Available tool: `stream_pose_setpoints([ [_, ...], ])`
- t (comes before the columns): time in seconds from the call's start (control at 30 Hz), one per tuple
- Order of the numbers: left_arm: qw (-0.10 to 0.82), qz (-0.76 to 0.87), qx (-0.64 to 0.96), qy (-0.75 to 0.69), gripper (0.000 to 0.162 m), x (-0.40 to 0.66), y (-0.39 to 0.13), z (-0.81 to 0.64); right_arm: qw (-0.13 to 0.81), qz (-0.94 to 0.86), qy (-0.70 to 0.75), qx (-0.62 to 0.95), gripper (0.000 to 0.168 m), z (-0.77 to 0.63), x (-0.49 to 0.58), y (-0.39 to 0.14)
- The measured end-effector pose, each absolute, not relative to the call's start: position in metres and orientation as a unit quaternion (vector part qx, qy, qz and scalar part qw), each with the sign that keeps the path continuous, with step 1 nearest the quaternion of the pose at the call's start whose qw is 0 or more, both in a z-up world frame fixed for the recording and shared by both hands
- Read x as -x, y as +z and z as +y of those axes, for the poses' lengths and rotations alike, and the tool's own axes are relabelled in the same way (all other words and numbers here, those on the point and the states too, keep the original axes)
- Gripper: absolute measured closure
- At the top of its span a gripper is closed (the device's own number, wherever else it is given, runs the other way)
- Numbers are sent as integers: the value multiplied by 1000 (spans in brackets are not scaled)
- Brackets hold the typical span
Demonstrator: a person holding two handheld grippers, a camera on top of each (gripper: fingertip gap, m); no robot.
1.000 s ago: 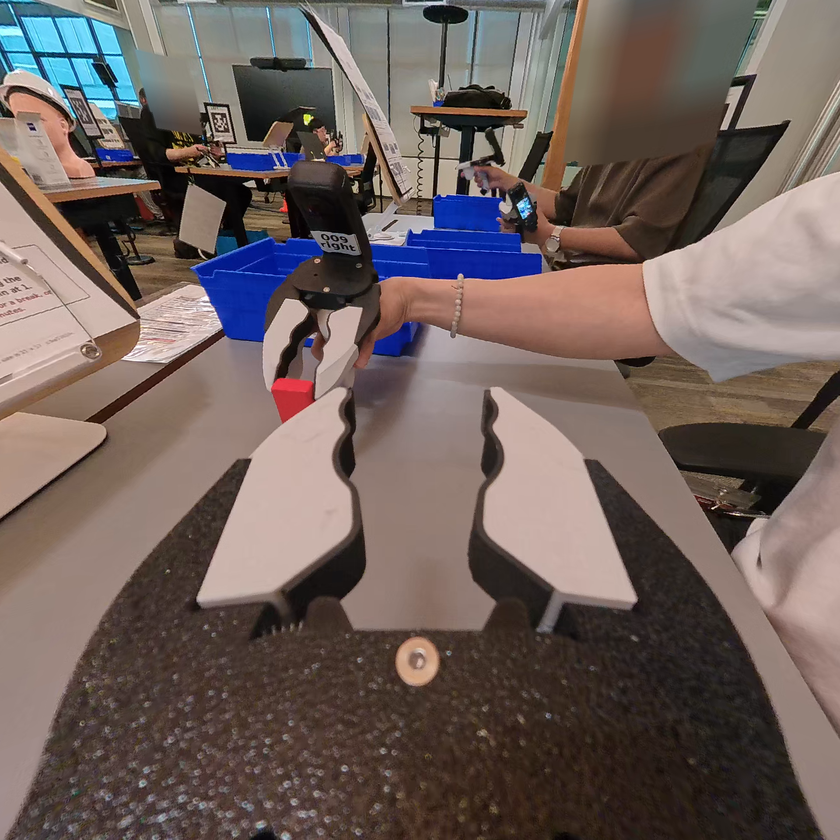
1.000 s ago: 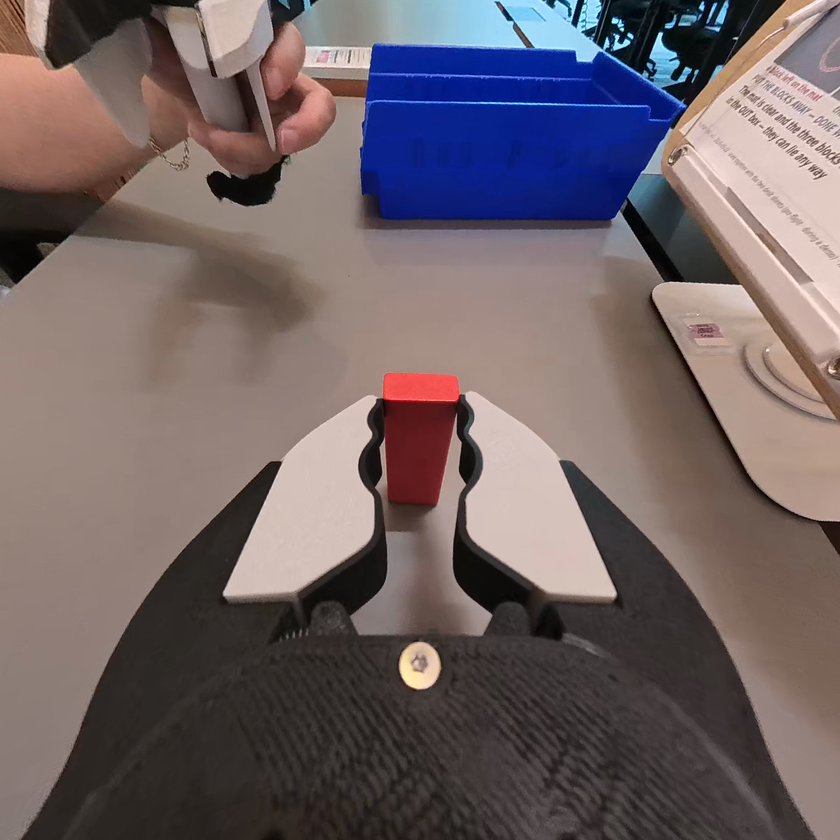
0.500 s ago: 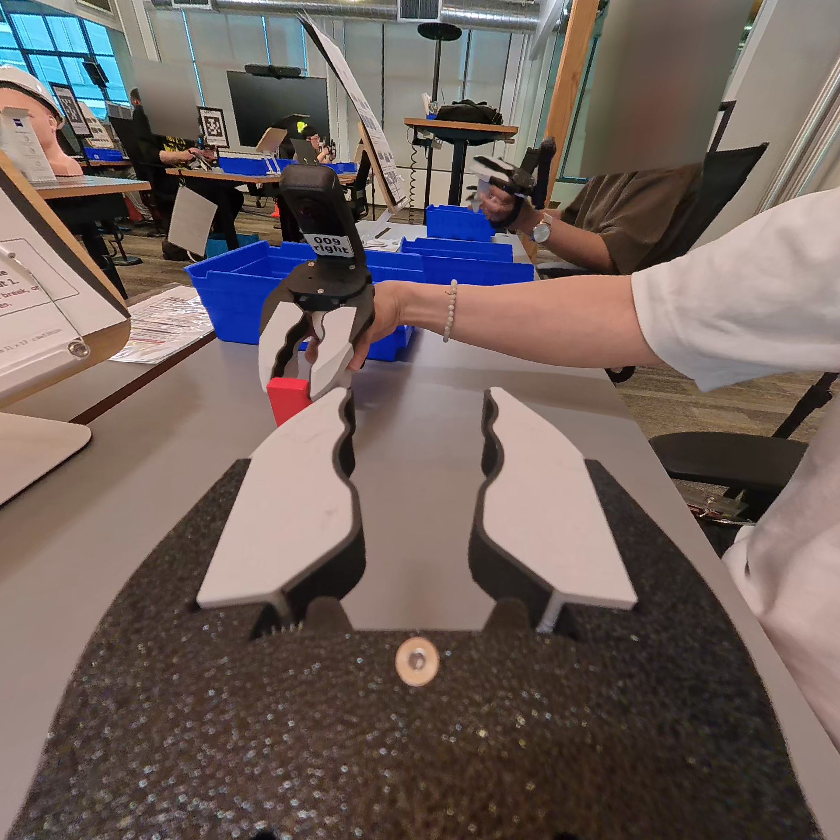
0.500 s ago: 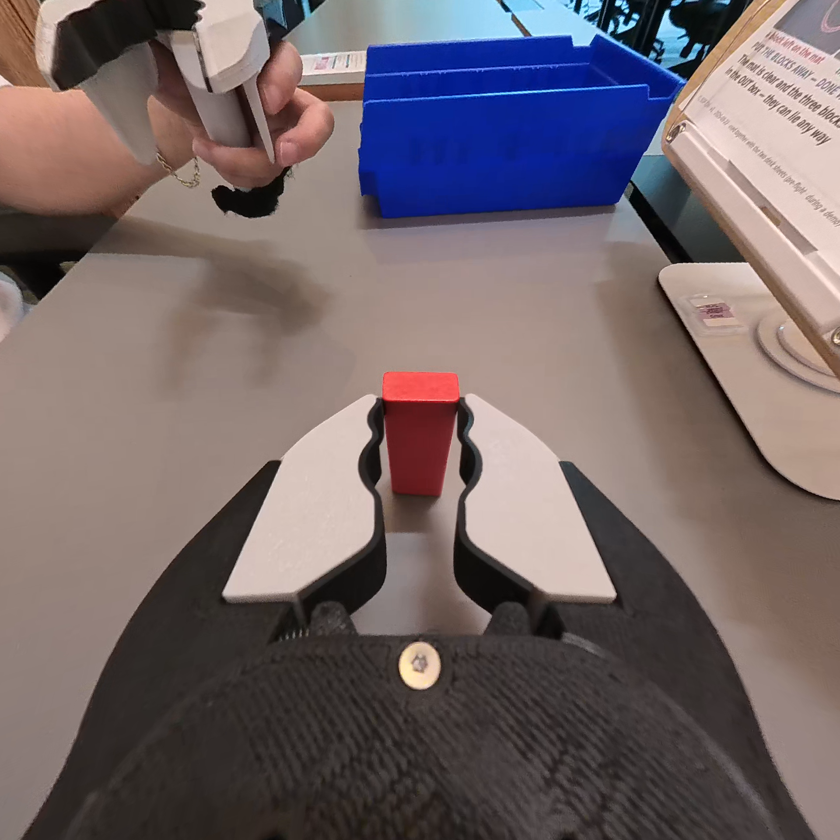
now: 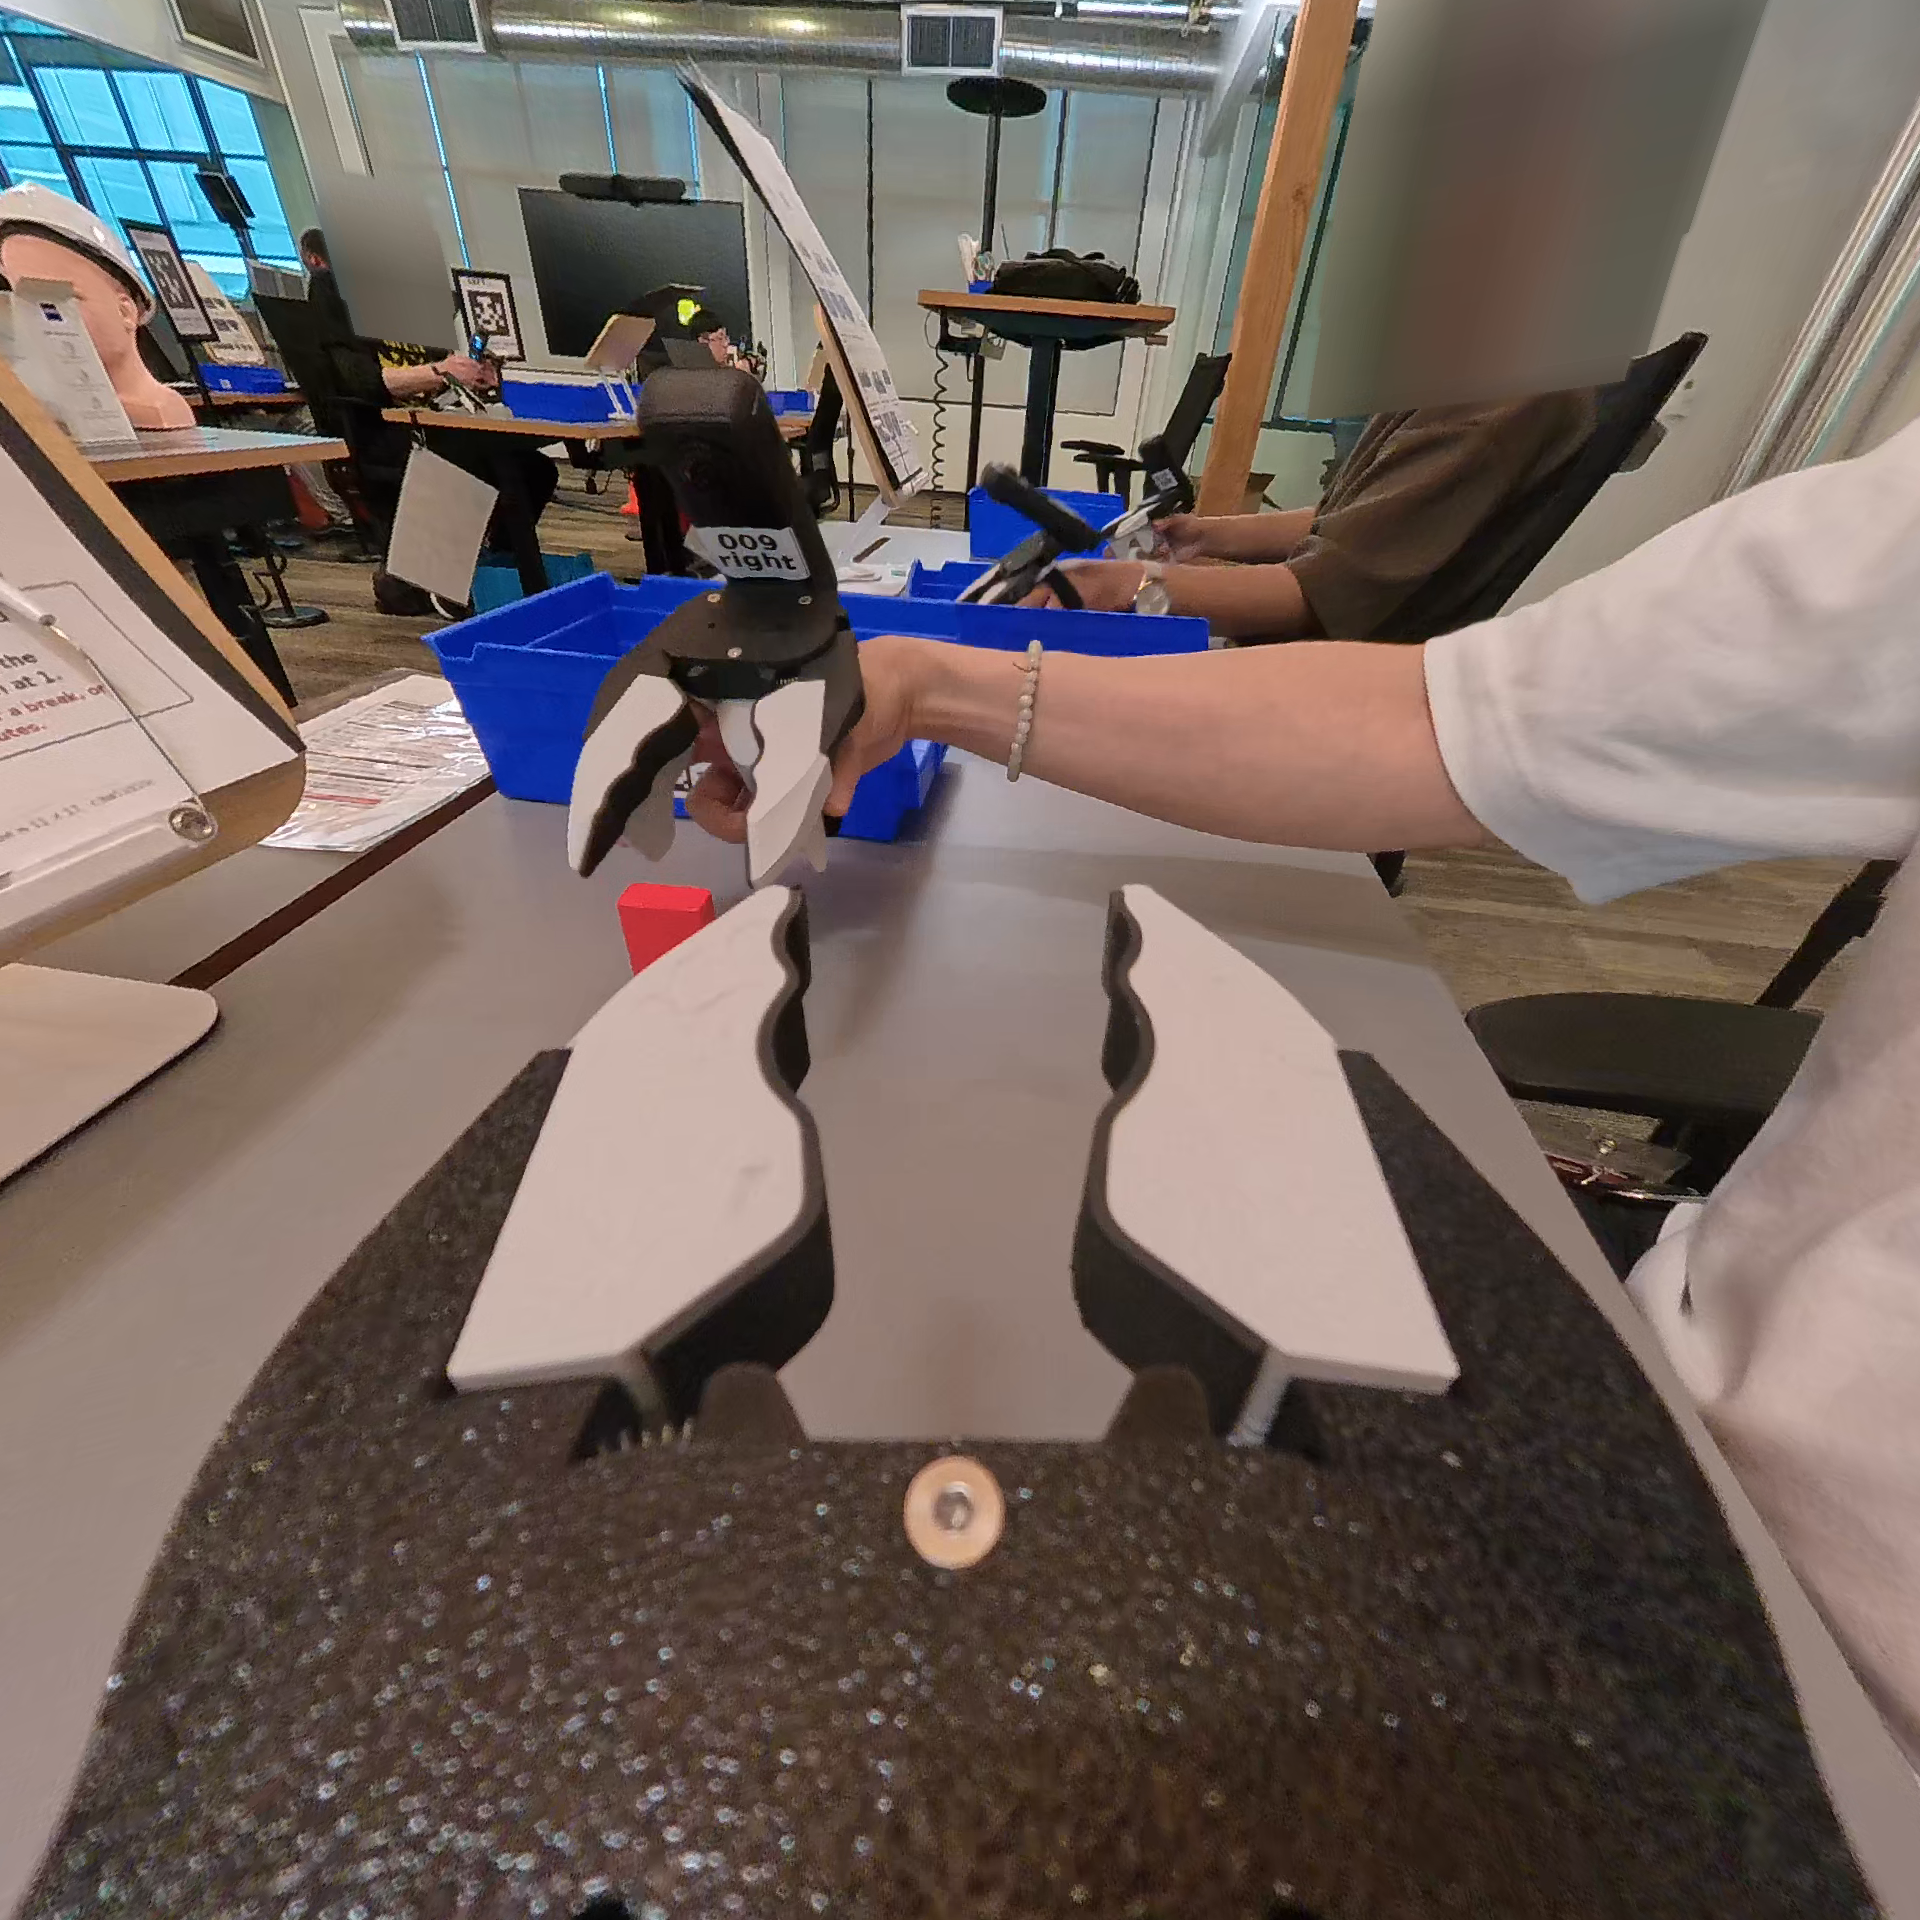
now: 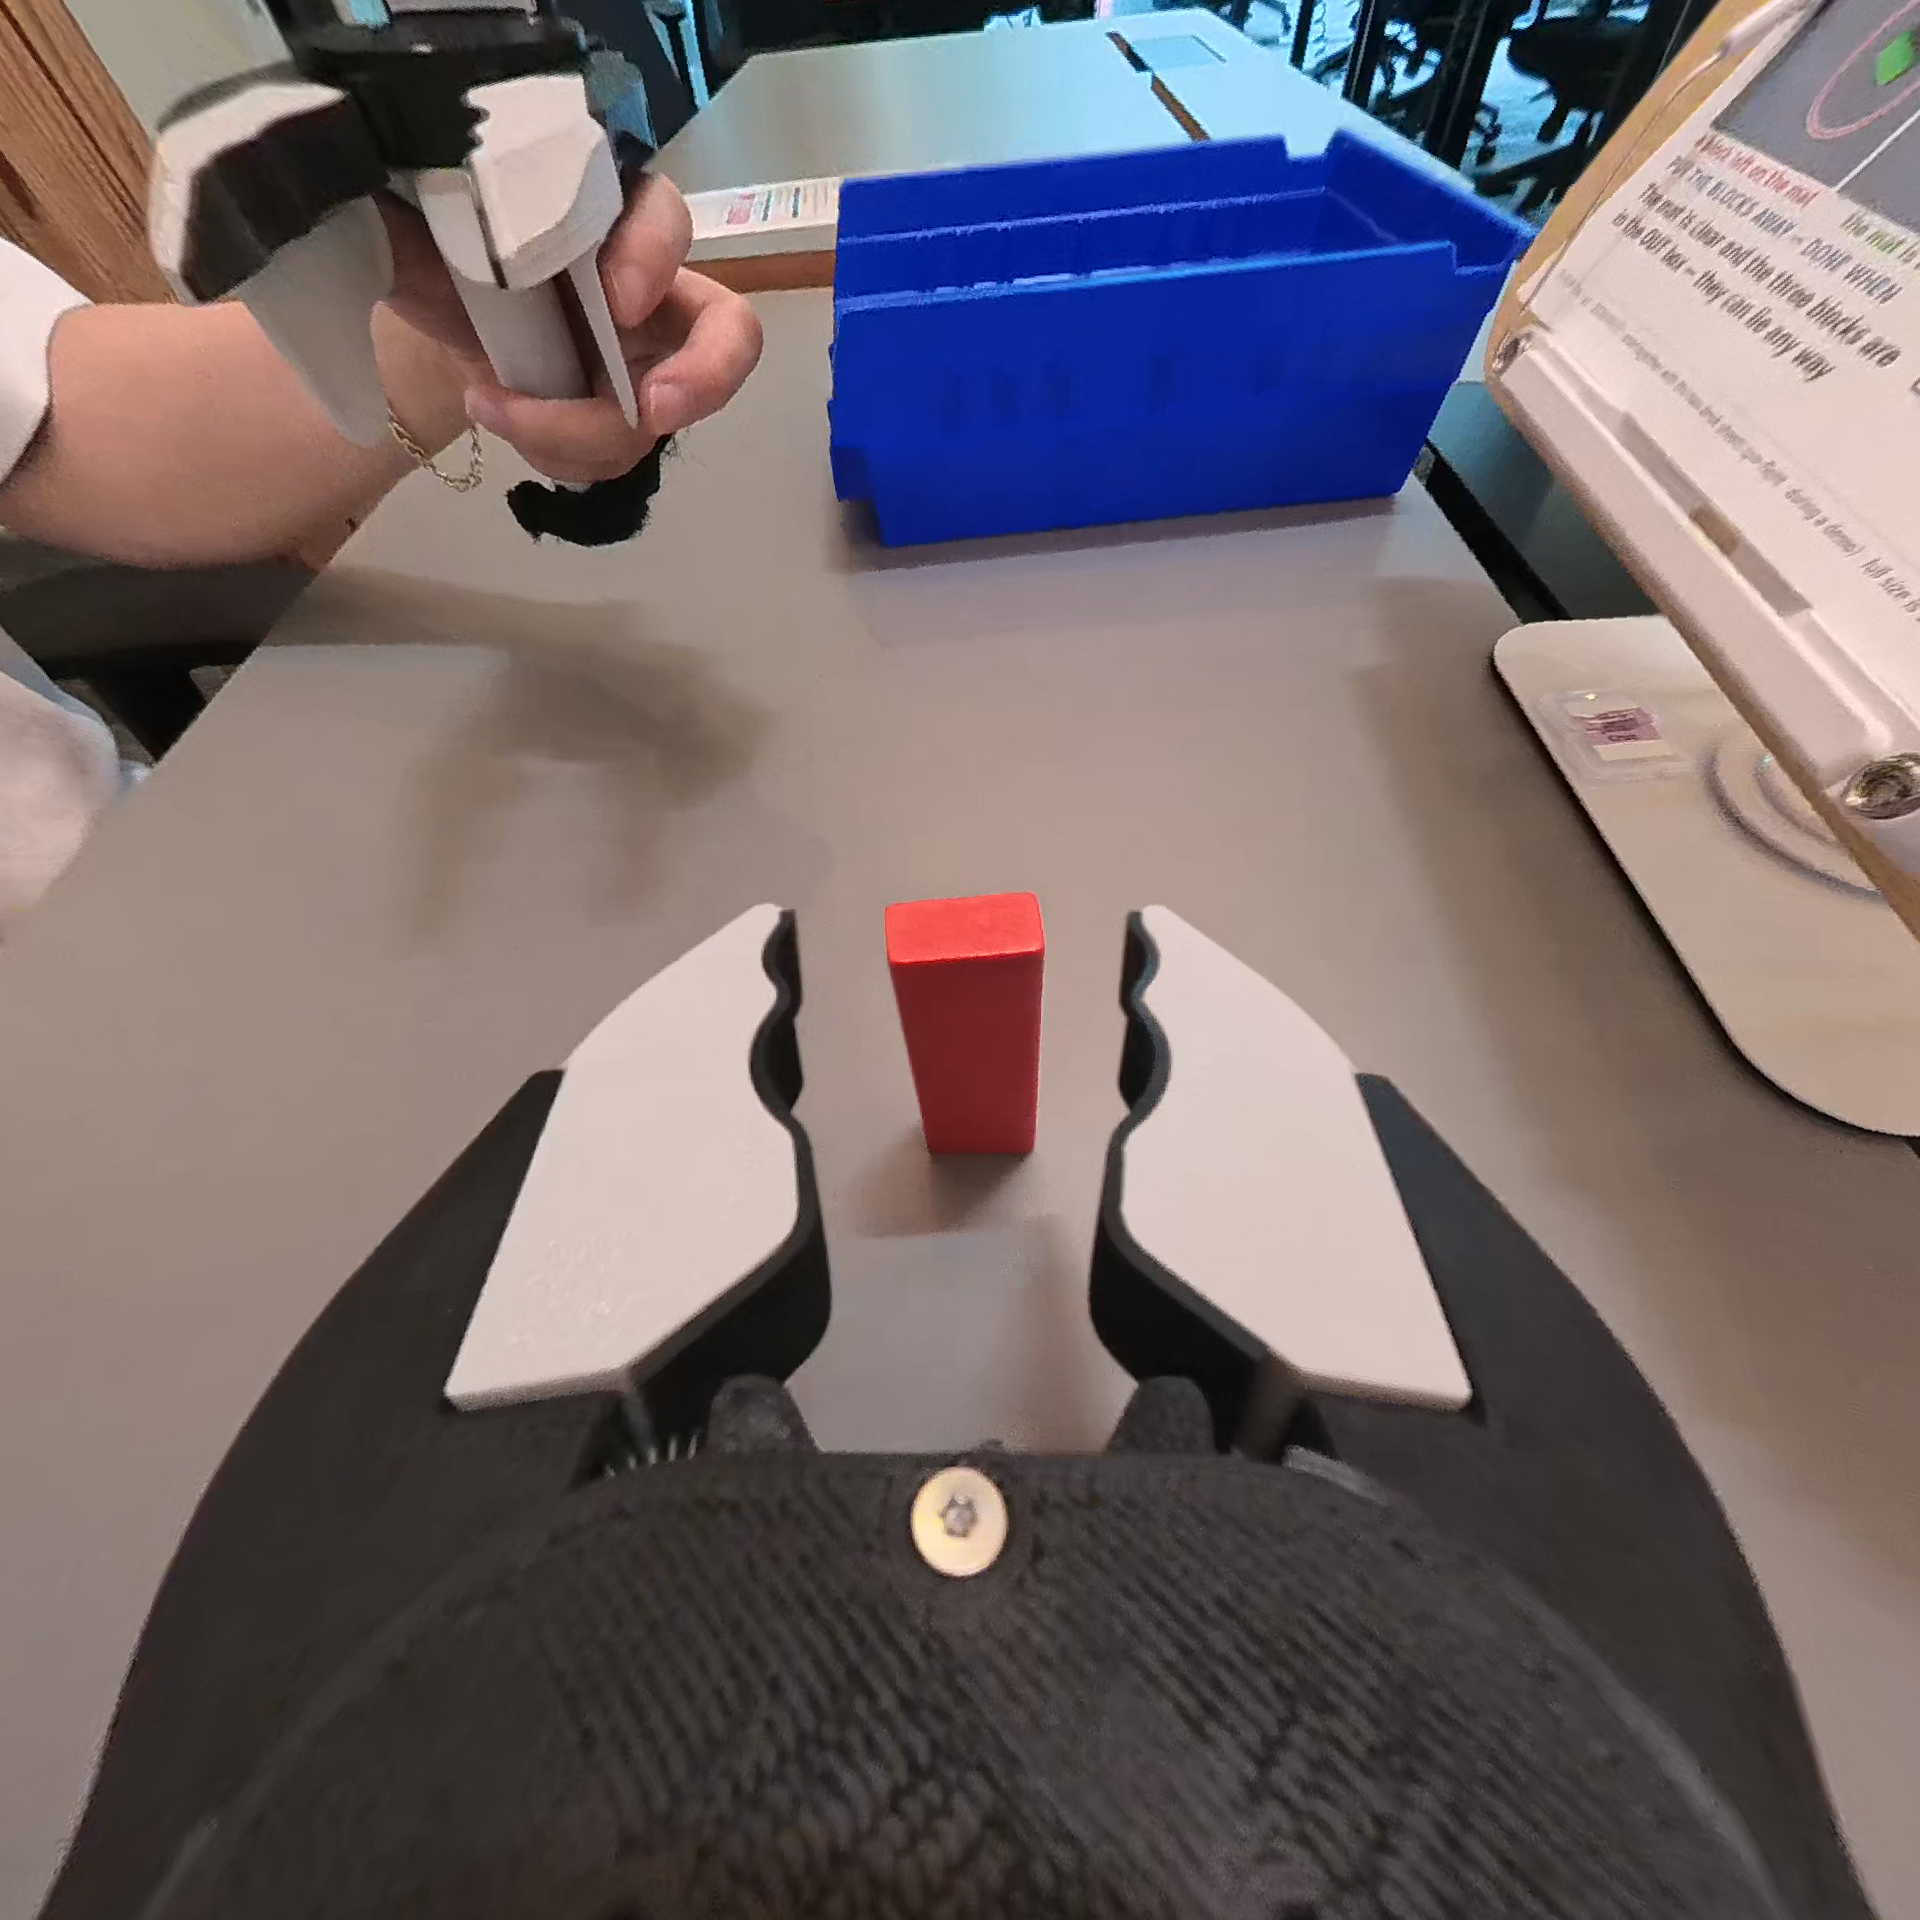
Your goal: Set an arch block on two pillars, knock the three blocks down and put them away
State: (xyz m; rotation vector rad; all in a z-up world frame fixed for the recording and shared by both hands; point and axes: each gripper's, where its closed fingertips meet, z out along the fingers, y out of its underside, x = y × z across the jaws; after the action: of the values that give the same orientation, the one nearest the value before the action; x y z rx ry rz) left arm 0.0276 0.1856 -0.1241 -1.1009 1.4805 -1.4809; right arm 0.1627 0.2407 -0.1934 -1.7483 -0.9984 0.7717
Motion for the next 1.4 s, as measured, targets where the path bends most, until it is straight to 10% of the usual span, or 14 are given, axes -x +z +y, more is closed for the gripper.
stream_pose_setpoints([
  [0.4, 416, 471, 667, -400, 108, 45, -90, 299, 650, -269, 179, 688, 82, 218, -169, -98],
  [0.83, 106, 232, 959, -120, 104, 198, -212, 434, 634, -255, 135, 718, 77, 181, -119, -105],
  [1.4, 47, 131, 990, 35, 110, 240, -277, 458, 621, -268, 151, 721, 77, 149, -115, -124],
])
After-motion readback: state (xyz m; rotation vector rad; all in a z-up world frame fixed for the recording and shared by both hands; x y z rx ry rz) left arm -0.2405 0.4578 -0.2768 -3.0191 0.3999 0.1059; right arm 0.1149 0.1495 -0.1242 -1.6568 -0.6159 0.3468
